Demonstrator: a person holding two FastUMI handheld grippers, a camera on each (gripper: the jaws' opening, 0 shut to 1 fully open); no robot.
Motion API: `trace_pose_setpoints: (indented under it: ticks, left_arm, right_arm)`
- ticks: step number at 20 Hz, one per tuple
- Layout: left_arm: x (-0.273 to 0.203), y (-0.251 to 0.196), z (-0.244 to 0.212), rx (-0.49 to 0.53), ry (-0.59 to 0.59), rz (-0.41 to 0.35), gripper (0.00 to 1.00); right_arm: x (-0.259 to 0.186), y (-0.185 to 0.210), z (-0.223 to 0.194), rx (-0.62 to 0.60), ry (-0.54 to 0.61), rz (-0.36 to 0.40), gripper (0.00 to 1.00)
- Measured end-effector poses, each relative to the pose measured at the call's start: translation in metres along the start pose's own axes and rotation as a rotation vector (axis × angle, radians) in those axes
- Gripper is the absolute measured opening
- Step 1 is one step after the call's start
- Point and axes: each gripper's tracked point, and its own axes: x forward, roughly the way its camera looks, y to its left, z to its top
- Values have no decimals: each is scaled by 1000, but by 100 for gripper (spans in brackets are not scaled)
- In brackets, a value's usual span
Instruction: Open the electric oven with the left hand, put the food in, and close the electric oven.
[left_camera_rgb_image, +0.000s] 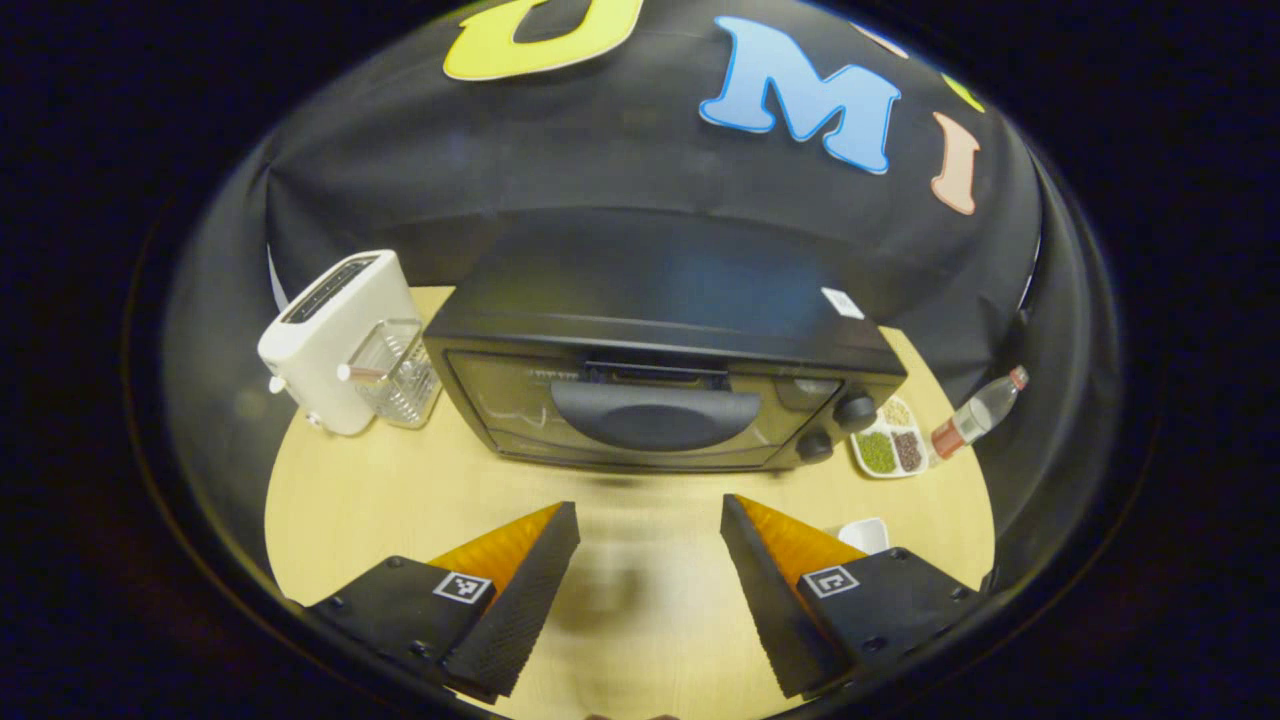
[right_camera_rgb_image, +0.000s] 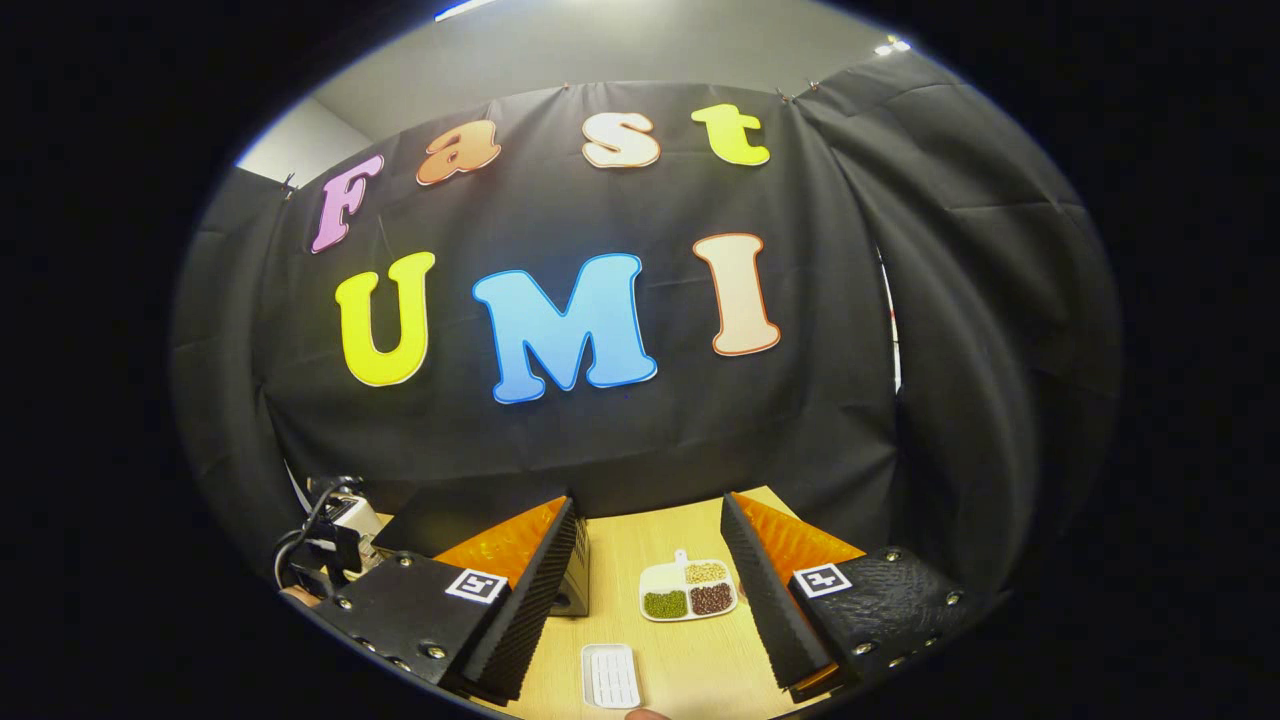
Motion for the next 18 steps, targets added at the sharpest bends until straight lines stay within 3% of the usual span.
trace_pose_setpoints:
  ticks: [2,3,4,5,8,12,14,16,17,18]
  left_arm:
    - [-19,-16,16,-31,-63,-54,97]
    - [-34,-25,27,-41,-108,-74,100]
    - [-50,-33,40,-43,-160,-89,92]
    - [-69,-40,56,-39,-216,-98,97]
    - [-129,-62,105,-2,-401,-129,97]
    - [-215,-75,156,37,-624,-95,100]
    - [-253,-86,172,44,-719,-103,92]
    - [-283,-90,179,72,-782,-97,100]
    - [-296,-95,179,94,-804,-89,92]
    - [-305,-99,178,119,-824,-72,92]
  right_arm:
    - [-1,0,2,-9,-3,6,89]
    - [-1,0,5,-16,-7,10,89]
    - [-1,0,7,-22,-15,15,89]
    - [-2,1,12,-26,-25,19,89]
    - [-6,6,28,-36,-62,41,89]
    - [-18,12,53,-68,-120,75,89]
    - [-26,17,65,-73,-143,91,89]
    - [-34,20,76,-79,-163,103,89]
    - [-38,21,80,-80,-170,109,89]
    - [-41,21,83,-84,-179,115,89]
